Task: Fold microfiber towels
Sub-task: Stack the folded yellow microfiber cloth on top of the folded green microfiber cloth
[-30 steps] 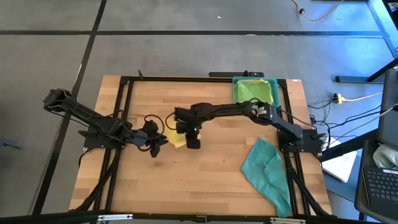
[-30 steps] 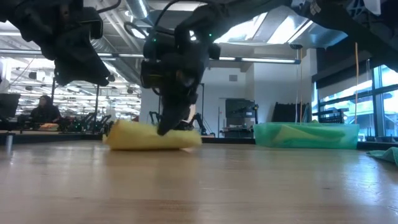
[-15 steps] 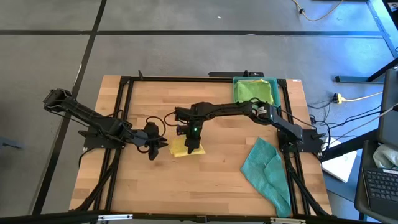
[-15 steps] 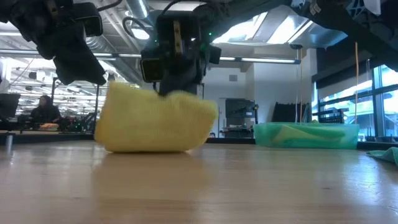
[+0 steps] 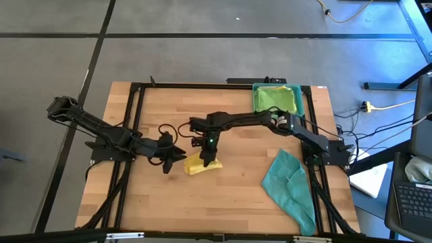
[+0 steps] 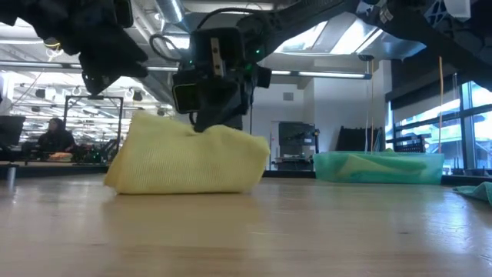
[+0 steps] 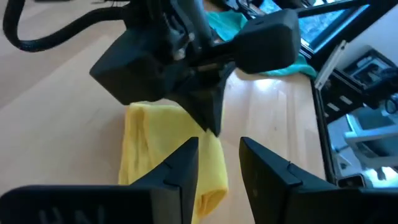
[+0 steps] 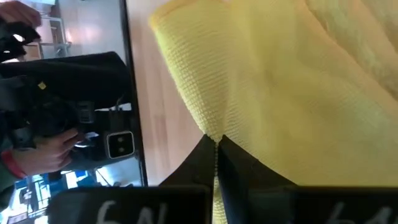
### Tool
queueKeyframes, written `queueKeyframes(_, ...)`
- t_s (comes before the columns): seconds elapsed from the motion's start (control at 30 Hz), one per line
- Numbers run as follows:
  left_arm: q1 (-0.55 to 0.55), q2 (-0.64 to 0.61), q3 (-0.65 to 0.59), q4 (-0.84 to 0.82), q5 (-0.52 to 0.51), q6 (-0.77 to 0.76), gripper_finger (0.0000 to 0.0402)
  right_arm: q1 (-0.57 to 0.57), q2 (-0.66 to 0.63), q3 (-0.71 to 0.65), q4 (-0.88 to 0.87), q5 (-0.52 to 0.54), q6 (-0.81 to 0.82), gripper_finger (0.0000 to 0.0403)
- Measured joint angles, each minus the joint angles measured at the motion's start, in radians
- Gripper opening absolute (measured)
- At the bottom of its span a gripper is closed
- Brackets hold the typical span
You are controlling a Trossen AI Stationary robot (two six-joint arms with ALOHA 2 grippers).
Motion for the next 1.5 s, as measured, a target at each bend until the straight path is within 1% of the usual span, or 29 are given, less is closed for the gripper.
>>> queueKeyframes(0.1,0.0,0.005,0.0,0.001,0.034,-0.001,0.0114,0.004,0.011,0.0,0.002,0.004,0.01,0.0016)
queueKeyframes(0.2,0.0,0.024,0.0,0.003,0.096,0.0,0.0122,0.004,0.019,0.0,0.011,0.008,0.061,0.0016)
queueKeyframes(0.33,0.0,0.08,0.0,0.014,0.181,0.047,0.0135,0.004,0.023,0.0,0.038,-0.006,0.133,0.0016)
queueKeyframes(0.43,-0.001,0.132,0.0,0.043,0.226,0.084,0.014,0.004,0.023,0.0,0.047,-0.011,0.151,0.0016)
queueKeyframes(0.67,0.001,0.249,0.0,0.191,0.246,0.086,0.0142,0.006,0.023,0.0,0.062,-0.023,0.184,0.0016)
queueKeyframes(0.87,0.001,0.325,0.0,0.19,0.245,0.081,0.0142,0.007,0.023,0.0,0.091,-0.065,0.182,0.0016)
queueKeyframes(0.97,0.01,0.333,0.0,0.192,0.23,0.081,0.0142,0.007,0.023,0.001,0.094,-0.082,0.182,0.0016)
queueKeyframes(1.1,0.034,0.3,0.009,0.207,0.181,0.085,0.0142,0.011,0.023,0.001,0.09,-0.083,0.181,0.0016)
queueKeyframes(1.2,0.051,0.292,0.028,0.204,0.181,0.134,0.0142,0.018,0.023,0.001,0.091,-0.083,0.181,0.0016)
queueKeyframes(1.27,0.056,0.295,0.033,0.203,0.209,0.162,0.0142,0.02,0.022,0.001,0.093,-0.083,0.18,0.0016)
queueKeyframes(1.4,0.059,0.331,0.036,0.202,0.307,0.193,0.0142,0.02,0.021,0.001,0.106,-0.083,0.181,0.0016)
queueKeyframes(1.5,0.052,0.361,0.036,0.201,0.347,0.215,0.0142,0.02,0.021,0.001,0.112,-0.083,0.182,0.0016)
